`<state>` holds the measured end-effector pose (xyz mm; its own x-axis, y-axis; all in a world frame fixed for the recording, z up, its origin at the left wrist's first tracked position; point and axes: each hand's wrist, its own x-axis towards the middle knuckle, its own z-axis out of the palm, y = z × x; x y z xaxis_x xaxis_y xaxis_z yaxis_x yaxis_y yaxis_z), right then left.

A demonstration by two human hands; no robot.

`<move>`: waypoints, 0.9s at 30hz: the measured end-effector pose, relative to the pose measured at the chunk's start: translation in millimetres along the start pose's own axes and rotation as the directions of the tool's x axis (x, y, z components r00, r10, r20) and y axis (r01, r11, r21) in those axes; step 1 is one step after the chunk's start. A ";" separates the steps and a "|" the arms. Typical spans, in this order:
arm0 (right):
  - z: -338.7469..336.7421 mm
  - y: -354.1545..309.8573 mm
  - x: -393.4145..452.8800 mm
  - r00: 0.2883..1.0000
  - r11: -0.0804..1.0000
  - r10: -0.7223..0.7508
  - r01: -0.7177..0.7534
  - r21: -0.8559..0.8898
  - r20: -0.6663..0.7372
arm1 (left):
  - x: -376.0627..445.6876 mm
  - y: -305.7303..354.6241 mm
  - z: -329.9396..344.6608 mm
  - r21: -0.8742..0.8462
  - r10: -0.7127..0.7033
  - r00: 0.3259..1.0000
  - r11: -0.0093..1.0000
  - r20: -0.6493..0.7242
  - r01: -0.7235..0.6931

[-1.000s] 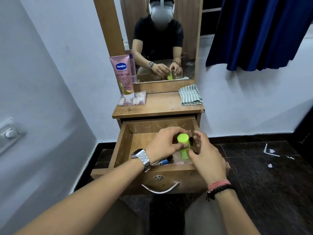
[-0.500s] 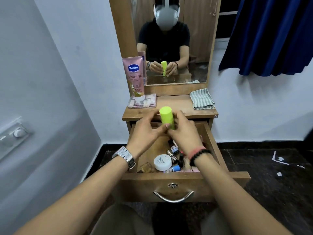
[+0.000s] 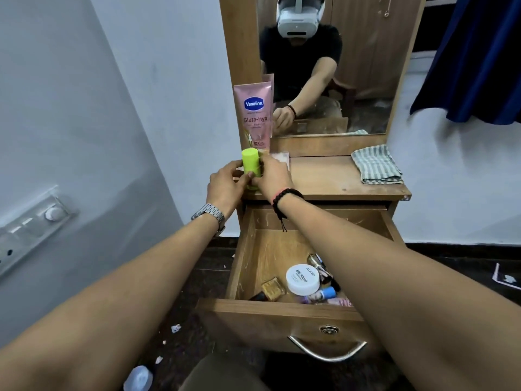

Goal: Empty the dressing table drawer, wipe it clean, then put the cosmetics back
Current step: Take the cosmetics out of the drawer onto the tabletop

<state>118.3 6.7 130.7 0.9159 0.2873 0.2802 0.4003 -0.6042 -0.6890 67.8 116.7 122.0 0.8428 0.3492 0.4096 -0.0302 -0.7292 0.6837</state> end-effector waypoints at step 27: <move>-91.6 126.3 -127.0 0.979 0.962 0.201 -0.192 -0.192 0.027 | -113.3 45.1 66.8 0.220 0.043 0.779 0.949 0.625 -0.228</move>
<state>55.2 -174.2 69.3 0.9766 0.1801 0.1174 0.2145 -0.7796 -0.5884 6.8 4.9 66.0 0.9915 -0.1269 -0.0291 -0.1028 -0.9006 0.4224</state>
